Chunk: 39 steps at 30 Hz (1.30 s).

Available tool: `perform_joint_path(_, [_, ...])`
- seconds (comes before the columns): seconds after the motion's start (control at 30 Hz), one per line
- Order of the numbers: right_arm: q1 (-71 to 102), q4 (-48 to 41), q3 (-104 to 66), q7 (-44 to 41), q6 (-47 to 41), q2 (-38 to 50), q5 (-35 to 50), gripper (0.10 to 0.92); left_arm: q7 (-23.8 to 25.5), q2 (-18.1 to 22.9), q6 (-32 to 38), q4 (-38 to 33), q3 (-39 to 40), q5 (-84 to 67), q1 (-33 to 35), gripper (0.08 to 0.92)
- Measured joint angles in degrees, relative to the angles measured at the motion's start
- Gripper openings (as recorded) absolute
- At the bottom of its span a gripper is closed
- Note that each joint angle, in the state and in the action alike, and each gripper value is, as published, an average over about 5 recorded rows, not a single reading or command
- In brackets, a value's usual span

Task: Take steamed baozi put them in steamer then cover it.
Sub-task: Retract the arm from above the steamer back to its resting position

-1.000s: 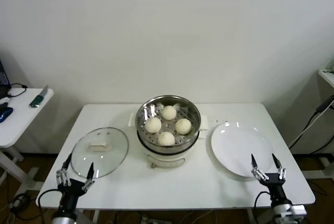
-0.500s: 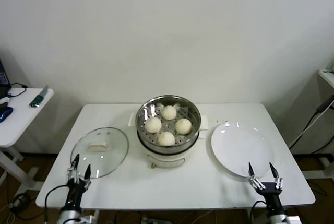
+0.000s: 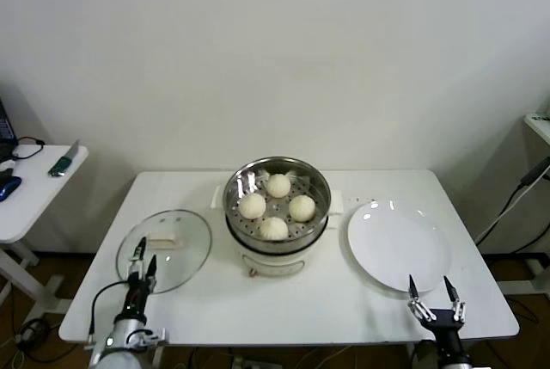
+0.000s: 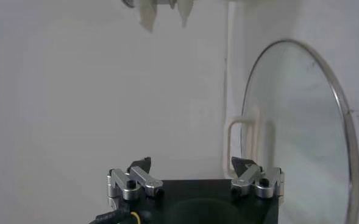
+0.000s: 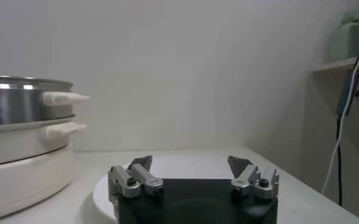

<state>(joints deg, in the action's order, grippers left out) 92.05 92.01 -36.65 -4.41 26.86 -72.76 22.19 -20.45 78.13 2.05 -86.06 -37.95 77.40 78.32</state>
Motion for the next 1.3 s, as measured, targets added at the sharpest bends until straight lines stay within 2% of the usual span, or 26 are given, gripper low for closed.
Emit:
perform_joint_path(0.77, [1.16,0.39,-0.78,0.01,0.77,-0.91,-0.53,0.823,-0.9,-1.3,-0.26,11.91,1.42,4.84,-11.15,0.818])
perform_joint_path(0.87, [1.15,0.43,-0.8,0.01,0.77,-1.08,-0.72,0.823,-0.88,-1.4,-0.08,13.03,1.44,5.03,-11.77,0.771])
perform_joint_path(1.3, [1.16,0.61,-1.0,-0.08,0.94,-1.43,-1.57,0.823,-0.77,-1.27,1.13,15.92,1.01,6.46,-13.22,0.394])
